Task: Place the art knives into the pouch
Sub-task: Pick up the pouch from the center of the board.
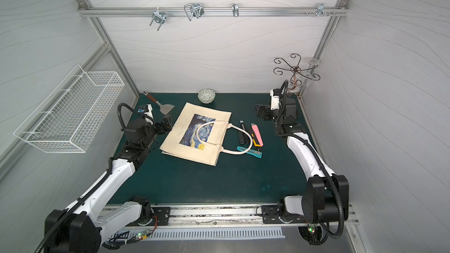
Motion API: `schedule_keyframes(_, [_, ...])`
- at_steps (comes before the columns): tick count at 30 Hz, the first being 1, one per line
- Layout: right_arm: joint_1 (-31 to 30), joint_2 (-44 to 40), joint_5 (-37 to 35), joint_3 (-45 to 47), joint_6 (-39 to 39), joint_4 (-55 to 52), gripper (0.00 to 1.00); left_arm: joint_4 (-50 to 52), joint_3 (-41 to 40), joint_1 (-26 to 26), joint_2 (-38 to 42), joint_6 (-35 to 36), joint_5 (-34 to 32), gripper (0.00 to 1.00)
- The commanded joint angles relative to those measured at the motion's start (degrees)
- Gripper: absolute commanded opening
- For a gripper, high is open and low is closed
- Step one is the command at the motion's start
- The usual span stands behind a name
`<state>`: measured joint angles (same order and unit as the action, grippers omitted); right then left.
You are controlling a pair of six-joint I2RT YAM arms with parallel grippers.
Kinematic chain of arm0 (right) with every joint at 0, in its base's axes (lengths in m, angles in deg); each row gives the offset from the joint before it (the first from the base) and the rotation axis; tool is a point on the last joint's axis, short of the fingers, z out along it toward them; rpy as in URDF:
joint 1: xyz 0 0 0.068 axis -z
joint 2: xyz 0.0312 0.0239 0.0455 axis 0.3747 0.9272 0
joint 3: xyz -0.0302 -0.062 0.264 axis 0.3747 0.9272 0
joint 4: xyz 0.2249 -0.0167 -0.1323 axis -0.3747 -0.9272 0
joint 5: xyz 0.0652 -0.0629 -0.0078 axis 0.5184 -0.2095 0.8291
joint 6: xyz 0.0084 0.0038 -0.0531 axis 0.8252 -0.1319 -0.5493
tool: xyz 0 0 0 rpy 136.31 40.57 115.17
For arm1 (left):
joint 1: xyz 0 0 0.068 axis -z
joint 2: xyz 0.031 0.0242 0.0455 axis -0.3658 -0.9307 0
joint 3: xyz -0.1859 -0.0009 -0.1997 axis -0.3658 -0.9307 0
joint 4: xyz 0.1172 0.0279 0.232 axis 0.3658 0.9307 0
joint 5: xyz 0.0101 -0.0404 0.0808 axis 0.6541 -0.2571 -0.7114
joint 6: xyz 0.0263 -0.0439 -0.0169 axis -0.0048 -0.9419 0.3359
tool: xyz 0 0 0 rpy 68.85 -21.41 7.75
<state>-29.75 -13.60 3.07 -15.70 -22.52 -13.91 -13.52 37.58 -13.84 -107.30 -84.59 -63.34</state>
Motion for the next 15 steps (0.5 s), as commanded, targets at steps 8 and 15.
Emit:
schedule_keyframes(8, [-0.9,-1.6,13.8,1.9,3.7,-8.2,0.99,12.6,9.6,1.9,-10.1,-11.6,25.4,0.99])
schedule_keyframes(15, [7.8,-1.2,26.1,10.3,18.7,6.4,0.99,13.3,9.3,6.4,-18.0,-16.4,20.8,0.98])
